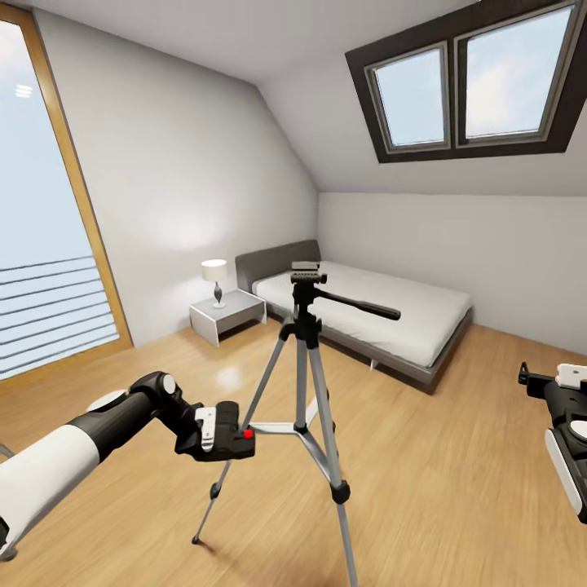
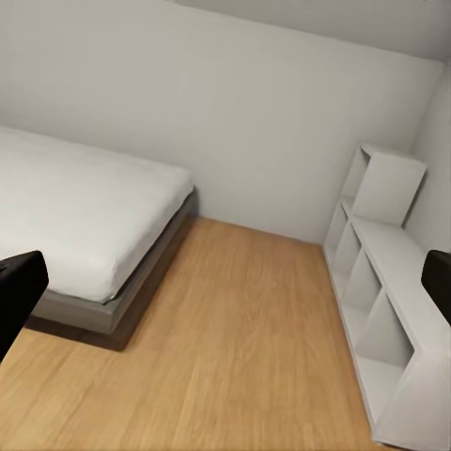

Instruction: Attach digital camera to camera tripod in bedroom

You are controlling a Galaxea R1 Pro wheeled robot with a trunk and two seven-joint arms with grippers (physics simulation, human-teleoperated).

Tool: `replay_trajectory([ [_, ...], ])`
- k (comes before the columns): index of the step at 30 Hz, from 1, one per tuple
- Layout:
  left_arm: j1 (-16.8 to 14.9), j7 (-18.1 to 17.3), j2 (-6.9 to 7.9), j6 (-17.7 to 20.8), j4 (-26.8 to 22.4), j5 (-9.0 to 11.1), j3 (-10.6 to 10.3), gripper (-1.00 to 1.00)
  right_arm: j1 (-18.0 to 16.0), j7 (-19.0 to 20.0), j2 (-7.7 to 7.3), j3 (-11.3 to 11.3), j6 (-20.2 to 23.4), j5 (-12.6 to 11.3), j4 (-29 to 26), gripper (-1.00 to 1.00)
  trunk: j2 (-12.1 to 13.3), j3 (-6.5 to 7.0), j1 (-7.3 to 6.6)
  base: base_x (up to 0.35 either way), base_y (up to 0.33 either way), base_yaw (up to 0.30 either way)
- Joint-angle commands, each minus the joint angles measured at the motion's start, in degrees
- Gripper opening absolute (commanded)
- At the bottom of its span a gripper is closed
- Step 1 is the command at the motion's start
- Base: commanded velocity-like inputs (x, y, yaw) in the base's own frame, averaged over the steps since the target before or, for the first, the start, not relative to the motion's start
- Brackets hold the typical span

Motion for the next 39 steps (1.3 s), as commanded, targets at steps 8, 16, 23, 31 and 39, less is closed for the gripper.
replay_trajectory([
  [8, -0.1, -0.3, 1.1, 0.6, -0.2, 0.0, 0.5, -1.0, 0.0, -0.2, -0.02, 0.0, 0.3, 0.0, -0.1, 1.0, 3.2, 1.37, -1.76, 0.0, 0.0, 0.0],
  [16, -0.1, -0.3, 1.97, 0.6, -0.1, 0.0, 5.9, -1.0, 0.0, -0.2, -0.02, 0.1, 0.3, 0.0, -0.1, 1.0, 6.4, 2.8, -3.52, 0.0, 0.0, 0.0],
  [23, -0.1, -0.2, 2.27, 0.7, -0.1, 0.0, 16.0, -1.0, 0.0, -0.2, -0.02, 0.1, 0.4, 0.0, -0.1, 1.0, 9.2, 4.06, -5.05, 0.0, 0.0, 0.0],
  [31, -0.1, 0.0, 2.13, 1.6, -0.2, 0.0, 25.1, -1.0, 0.0, -0.2, -0.02, 0.1, 0.4, 0.0, -0.1, 1.0, 12.4, 5.5, -6.81, 0.0, 0.0, 0.0],
  [39, -0.1, 0.2, 2.08, 8.4, -2.2, -0.1, 28.1, -1.0, 0.0, -0.2, -0.02, 0.1, 0.3, 0.0, -0.1, 1.0, 15.6, 6.93, -8.57, 0.0, 0.0, 0.0],
])
